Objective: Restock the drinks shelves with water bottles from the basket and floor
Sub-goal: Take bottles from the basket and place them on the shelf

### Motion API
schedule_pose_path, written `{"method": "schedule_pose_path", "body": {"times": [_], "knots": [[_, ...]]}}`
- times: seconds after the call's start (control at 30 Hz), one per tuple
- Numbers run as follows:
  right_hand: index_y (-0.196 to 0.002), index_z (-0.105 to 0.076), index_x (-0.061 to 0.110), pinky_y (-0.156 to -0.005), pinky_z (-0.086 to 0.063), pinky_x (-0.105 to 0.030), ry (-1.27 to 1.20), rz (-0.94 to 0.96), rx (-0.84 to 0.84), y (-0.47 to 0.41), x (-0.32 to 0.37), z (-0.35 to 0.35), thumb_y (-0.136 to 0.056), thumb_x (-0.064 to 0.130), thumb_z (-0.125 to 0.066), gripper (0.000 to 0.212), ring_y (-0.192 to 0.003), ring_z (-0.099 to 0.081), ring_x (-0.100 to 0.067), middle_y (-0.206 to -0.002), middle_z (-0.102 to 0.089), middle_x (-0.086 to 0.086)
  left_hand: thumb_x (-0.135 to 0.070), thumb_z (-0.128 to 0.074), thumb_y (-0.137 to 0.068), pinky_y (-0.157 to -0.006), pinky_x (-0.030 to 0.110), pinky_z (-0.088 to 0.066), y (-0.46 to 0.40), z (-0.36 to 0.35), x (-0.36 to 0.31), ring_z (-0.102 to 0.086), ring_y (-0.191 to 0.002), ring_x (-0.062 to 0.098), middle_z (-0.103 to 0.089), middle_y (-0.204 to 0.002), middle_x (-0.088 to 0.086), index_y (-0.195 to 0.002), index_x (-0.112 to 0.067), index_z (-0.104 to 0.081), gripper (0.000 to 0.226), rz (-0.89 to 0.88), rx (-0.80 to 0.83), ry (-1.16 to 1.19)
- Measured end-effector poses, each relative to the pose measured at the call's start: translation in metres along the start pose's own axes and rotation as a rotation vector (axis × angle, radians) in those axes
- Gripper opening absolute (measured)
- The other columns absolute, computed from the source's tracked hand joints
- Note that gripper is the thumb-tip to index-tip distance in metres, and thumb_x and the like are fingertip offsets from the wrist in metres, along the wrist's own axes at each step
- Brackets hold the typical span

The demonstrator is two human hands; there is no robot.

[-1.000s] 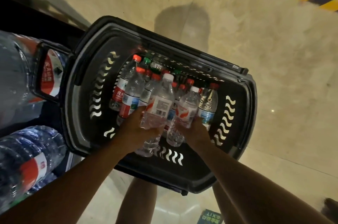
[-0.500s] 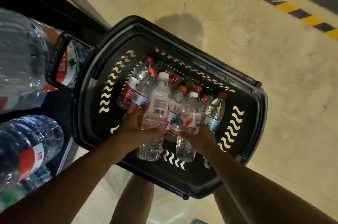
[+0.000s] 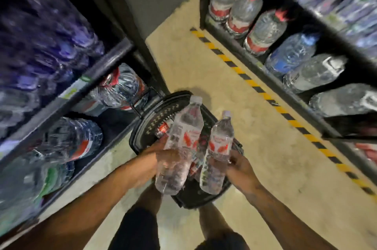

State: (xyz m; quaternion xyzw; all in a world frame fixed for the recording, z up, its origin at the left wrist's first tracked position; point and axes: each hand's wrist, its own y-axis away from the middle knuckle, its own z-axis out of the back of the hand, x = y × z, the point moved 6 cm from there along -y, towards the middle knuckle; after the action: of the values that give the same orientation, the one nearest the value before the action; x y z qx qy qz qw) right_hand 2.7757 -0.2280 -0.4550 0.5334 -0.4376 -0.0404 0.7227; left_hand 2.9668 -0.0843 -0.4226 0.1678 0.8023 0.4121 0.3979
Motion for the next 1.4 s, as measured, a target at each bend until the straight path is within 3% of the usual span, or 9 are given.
{"method": "schedule_pose_path", "body": {"times": [0.13, 0.2, 0.3, 0.4, 0.5, 0.63, 0.9, 1.07, 1.4], "knots": [[-0.132, -0.057, 0.0, -0.094, -0.056, -0.039, 0.172, 0.196, 0.053, 0.079, 0.095, 0.008, -0.087, 0.004, -0.077, 0.049, -0.111, -0.068, -0.028, -0.122, -0.069, -0.015, 0.006, -0.078, -0.078, -0.057, 0.025, -0.052, 0.088, -0.028, -0.055, -0.065, -0.058, 0.02, -0.068, -0.072, 0.01, -0.084, -0.002, -0.071, 0.013, -0.187, -0.073, 0.022], [-0.127, -0.062, 0.011, -0.088, -0.056, -0.026, 0.317, 0.298, 0.077, 0.116, 0.135, 0.005, -0.088, 0.024, -0.079, 0.044, -0.102, -0.07, -0.012, -0.115, -0.071, -0.001, -0.002, -0.078, -0.079, -0.064, 0.029, -0.052, 0.134, -0.036, -0.08, -0.064, -0.067, 0.022, -0.066, -0.083, 0.012, -0.101, 0.0, -0.067, 0.025, -0.314, -0.096, -0.022], [-0.126, -0.063, 0.01, -0.069, -0.05, -0.005, 0.32, 0.405, 0.11, 0.154, 0.183, -0.008, -0.089, 0.018, -0.078, 0.04, -0.081, -0.067, 0.013, -0.102, -0.071, 0.012, -0.01, -0.077, -0.083, -0.069, 0.024, -0.055, 0.19, -0.041, -0.112, -0.069, -0.078, 0.016, -0.072, -0.091, 0.003, -0.113, -0.005, -0.067, 0.032, -0.48, -0.175, -0.062], [-0.124, -0.064, 0.0, -0.063, -0.051, -0.006, 0.241, 0.471, 0.141, 0.177, 0.215, -0.024, -0.086, 0.001, -0.078, 0.041, -0.074, -0.07, 0.009, -0.095, -0.075, 0.012, -0.014, -0.075, -0.08, -0.075, 0.026, -0.054, 0.23, -0.036, -0.134, -0.071, -0.085, 0.017, -0.075, -0.097, 0.002, -0.119, -0.007, -0.064, 0.041, -0.569, -0.267, -0.056], [-0.117, -0.069, 0.011, -0.069, -0.051, -0.007, 0.29, 0.598, 0.208, 0.198, 0.242, -0.043, -0.08, 0.014, -0.086, 0.041, -0.086, -0.072, 0.006, -0.107, -0.075, 0.006, -0.017, -0.082, -0.074, -0.083, 0.033, -0.056, 0.264, -0.023, -0.148, -0.074, -0.096, 0.024, -0.077, -0.107, 0.008, -0.119, -0.009, -0.069, 0.047, -0.65, -0.412, -0.043], [-0.12, -0.068, 0.014, -0.075, -0.053, -0.014, 0.301, 0.698, 0.292, 0.213, 0.272, -0.068, -0.077, 0.016, -0.088, 0.047, -0.095, -0.074, -0.009, -0.11, -0.077, 0.005, -0.009, -0.087, -0.076, -0.077, 0.018, -0.057, 0.302, -0.011, -0.156, -0.075, -0.101, 0.013, -0.078, -0.111, -0.001, -0.116, -0.018, -0.07, 0.045, -0.761, -0.566, -0.034], [-0.111, -0.067, 0.015, -0.071, -0.053, -0.012, 0.376, 0.78, 0.434, 0.214, 0.311, -0.119, -0.069, 0.005, -0.091, 0.049, -0.089, -0.076, -0.007, -0.102, -0.079, 0.005, -0.024, -0.097, -0.049, -0.088, 0.02, -0.056, 0.364, 0.012, -0.152, -0.071, -0.111, 0.015, -0.076, -0.115, -0.005, -0.119, -0.023, -0.058, 0.081, -0.878, -0.786, 0.065], [-0.111, -0.066, 0.018, -0.07, -0.048, -0.003, 0.401, 0.858, 0.486, 0.215, 0.338, -0.163, -0.066, 0.0, -0.093, 0.055, -0.086, -0.069, 0.011, -0.095, -0.077, 0.019, -0.025, -0.097, -0.057, -0.111, 0.041, -0.045, 0.383, 0.04, -0.153, -0.066, -0.121, 0.016, -0.072, -0.126, -0.002, -0.127, -0.027, -0.057, 0.081, -0.898, -0.807, -0.008], [-0.123, -0.066, 0.013, -0.083, -0.055, -0.016, 0.41, 0.935, 0.497, 0.195, 0.408, -0.252, -0.067, -0.001, -0.092, 0.063, -0.1, -0.074, -0.006, -0.109, -0.078, 0.003, -0.008, -0.093, -0.068, -0.103, 0.044, -0.055, 0.395, 0.112, -0.192, -0.069, -0.116, 0.023, -0.071, -0.124, 0.007, -0.129, -0.024, -0.056, 0.073, -0.979, -0.851, -0.019]]}}
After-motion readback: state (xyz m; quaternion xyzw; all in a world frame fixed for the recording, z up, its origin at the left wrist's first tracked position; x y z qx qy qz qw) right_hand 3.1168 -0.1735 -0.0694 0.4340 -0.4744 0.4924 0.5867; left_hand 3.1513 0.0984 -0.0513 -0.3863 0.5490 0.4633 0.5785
